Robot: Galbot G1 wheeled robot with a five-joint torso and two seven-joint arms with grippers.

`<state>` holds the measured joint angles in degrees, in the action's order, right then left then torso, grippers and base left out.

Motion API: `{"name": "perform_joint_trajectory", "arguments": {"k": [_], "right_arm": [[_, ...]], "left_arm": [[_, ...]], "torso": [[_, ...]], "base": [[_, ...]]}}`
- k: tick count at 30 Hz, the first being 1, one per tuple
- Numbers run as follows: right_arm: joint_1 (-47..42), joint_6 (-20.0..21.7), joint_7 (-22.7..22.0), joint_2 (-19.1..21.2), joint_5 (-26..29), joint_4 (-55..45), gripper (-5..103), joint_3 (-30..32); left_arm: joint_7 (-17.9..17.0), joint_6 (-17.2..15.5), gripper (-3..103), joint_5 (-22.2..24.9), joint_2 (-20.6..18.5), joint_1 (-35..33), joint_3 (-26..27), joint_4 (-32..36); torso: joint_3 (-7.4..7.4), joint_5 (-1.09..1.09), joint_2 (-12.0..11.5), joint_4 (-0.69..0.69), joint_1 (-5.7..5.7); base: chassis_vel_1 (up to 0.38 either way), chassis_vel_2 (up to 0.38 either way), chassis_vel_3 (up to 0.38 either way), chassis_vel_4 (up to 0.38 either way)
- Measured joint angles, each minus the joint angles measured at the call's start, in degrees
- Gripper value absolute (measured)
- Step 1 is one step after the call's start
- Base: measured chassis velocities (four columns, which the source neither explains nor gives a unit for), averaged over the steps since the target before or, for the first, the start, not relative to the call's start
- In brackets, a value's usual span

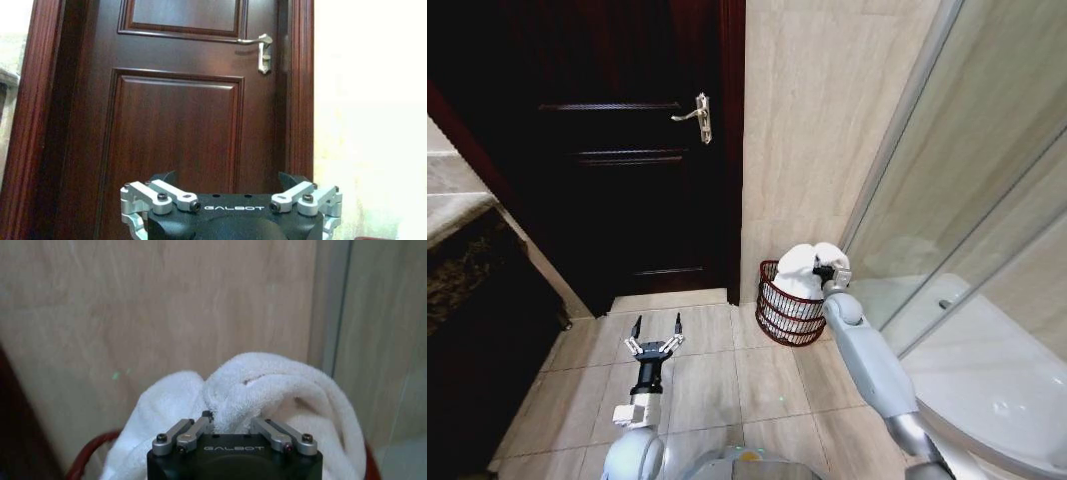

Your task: Discard the used towel into the hamper.

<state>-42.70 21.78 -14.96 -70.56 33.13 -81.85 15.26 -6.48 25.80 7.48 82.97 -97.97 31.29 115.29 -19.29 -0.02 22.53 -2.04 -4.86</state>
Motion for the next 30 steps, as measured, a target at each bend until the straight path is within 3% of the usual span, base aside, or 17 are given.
{"name": "perform_joint_trajectory", "arguments": {"k": [1, 3, 5, 9, 11, 20, 30], "right_arm": [[0.0, 0.0, 0.0, 0.0, 0.0, 0.0, 18, 0.0], [0.96, 8.47, -0.01, 1.53, 5.4, -2.25, 18, 0.13], [2.01, 13.14, -0.01, 2.74, 8.25, -2.87, 18, 0.02], [3.1, 16.77, 0.01, 3.77, 10.85, -2.91, 18, -0.12], [5.18, 20.32, 0.09, 5.13, 15.21, -1.22, 18, -1.86], [10.37, 20.34, 0.23, 5.67, 18.25, 5.7, 18, -8.84], [13.26, 20.34, 0.58, 2.63, 20.49, 14.35, 18, -12.77]], "left_arm": [[0.0, 0.0, 100, 0.0, 0.0, 0.0, 0.0, 0.0], [-0.36, -1.73, 100, -0.36, 0.52, 0.1, 1.33, 0.89], [-0.83, -2.81, 100, -0.41, 0.65, -0.09, 2.23, 1.65], [-0.94, -3.38, 100, -0.42, 0.59, -0.47, 3.37, 2.28], [-0.92, -3.63, 100, -0.09, 0.82, -0.92, 4.84, 2.89], [-0.24, -3.37, 100, 1.56, 1.27, -1.08, 7.11, 2.93], [0.89, -2.53, 100, 2.46, 1.11, -0.38, 8.36, 1.22]], "torso": [[0.0, 0.0, 0.0, 0.0, 0.0], [0.0, 0.01, 0.0, 0.0, 0.0], [0.0, 0.0, 0.0, 0.0, 0.0], [0.0, 0.02, 0.0, 0.0, 0.0], [0.0, 0.01, 0.0, 0.0, 0.0], [0.0, 0.01, 0.0, 0.0, 0.0], [0.0, 0.0, 0.0, -0.01, 0.0]], "base": [[0.0, 0.0, 0.0, 0.0], [0.0, 0.0, 0.0, 0.0], [0.0, 0.0, 0.0, 0.0], [0.0, 0.0, 0.0, 0.0], [0.0, 0.0, 0.0, 0.0], [0.0, 0.0, 0.0, 0.0], [0.0, 0.0, 0.0, 0.0]]}}
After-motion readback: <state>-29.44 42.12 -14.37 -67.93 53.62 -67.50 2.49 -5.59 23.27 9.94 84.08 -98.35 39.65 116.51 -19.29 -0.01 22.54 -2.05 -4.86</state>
